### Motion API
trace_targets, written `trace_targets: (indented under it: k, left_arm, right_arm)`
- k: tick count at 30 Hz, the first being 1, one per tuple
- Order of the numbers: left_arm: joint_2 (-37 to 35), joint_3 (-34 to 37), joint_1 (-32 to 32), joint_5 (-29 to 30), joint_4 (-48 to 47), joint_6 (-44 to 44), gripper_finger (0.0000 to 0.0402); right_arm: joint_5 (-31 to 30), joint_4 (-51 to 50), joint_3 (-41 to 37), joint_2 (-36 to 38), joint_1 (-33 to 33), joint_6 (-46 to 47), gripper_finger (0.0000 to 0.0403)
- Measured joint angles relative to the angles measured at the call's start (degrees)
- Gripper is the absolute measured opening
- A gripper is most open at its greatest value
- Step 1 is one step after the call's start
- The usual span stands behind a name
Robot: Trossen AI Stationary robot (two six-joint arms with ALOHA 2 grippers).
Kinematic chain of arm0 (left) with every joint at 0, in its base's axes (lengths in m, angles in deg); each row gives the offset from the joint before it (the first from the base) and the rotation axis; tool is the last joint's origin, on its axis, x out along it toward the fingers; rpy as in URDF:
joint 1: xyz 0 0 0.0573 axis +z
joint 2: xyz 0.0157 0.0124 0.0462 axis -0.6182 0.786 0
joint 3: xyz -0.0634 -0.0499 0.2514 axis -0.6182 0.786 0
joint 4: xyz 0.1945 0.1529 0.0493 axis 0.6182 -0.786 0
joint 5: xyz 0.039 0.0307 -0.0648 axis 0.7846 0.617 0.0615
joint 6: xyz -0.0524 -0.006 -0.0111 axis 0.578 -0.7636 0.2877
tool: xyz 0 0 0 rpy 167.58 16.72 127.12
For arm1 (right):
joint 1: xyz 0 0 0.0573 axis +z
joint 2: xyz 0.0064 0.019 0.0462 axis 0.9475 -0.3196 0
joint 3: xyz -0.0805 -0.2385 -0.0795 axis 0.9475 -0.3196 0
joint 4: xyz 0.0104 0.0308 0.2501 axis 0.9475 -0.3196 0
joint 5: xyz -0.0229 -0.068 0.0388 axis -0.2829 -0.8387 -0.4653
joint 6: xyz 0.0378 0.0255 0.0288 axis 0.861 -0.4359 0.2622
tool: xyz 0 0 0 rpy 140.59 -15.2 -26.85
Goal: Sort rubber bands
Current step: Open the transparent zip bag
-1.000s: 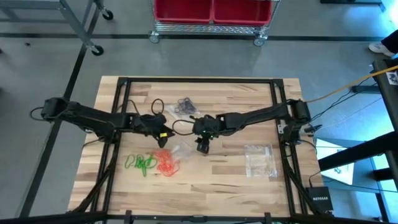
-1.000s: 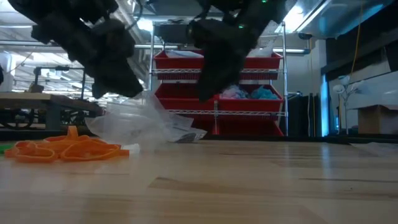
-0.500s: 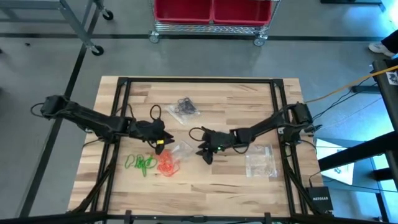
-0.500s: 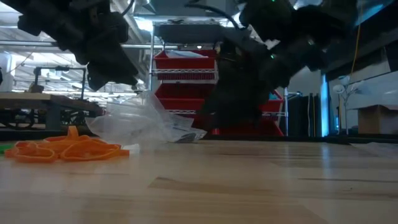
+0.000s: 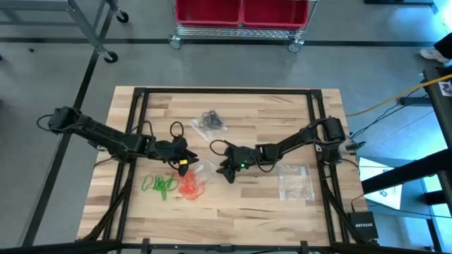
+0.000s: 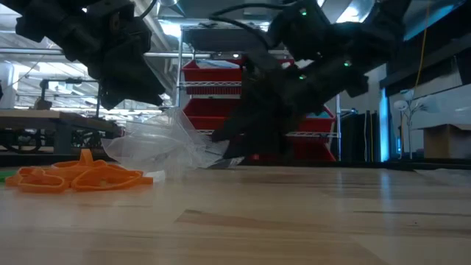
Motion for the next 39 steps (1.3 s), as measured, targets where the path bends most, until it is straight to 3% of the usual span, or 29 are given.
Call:
trace_targets:
  k: [6,12,14,21,27,32,39]
  left_arm:
    - [0.0,0.0,-0.3,0.0,-0.2,0.9,0.0109]
    - [-0.5,0.0,-2.9,0.0,-0.6,1.2,0.0109]
    - [-1.4,0.0,-4.3,0.0,-1.2,2.9,0.0109]
    - [-3.6,0.0,-12.6,3.1,-7.3,11.4,0.0109]
    - [0.4,0.0,-19.9,11.4,-8.5,12.5,0.0109]
    - [5.8,0.0,-21.6,17.5,-7.6,11.6,0.0109]
    - [13.6,0.0,-20.7,18.1,5.2,8.6,0.0109]
  right_arm:
    - [2.2,-0.6,2.4,-3.2,-0.8,-0.2,0.0159]
    - [2.3,-0.1,3.9,-3.4,-1.1,-3.3,0.0029]
    - [1.1,-0.4,3.9,-3.4,-1.2,-3.2,0.0010]
    - [0.3,-0.8,3.9,-3.4,-1.1,-3.3,0.0004]
    - [-1.7,-1.1,3.9,-3.4,-1.1,-3.5,0.0003]
    - [-2.3,-1.1,3.9,-3.4,-1.1,-3.5,0.0002]
    - [-2.9,-1.1,3.9,-3.4,-1.1,-3.5,0.0002]
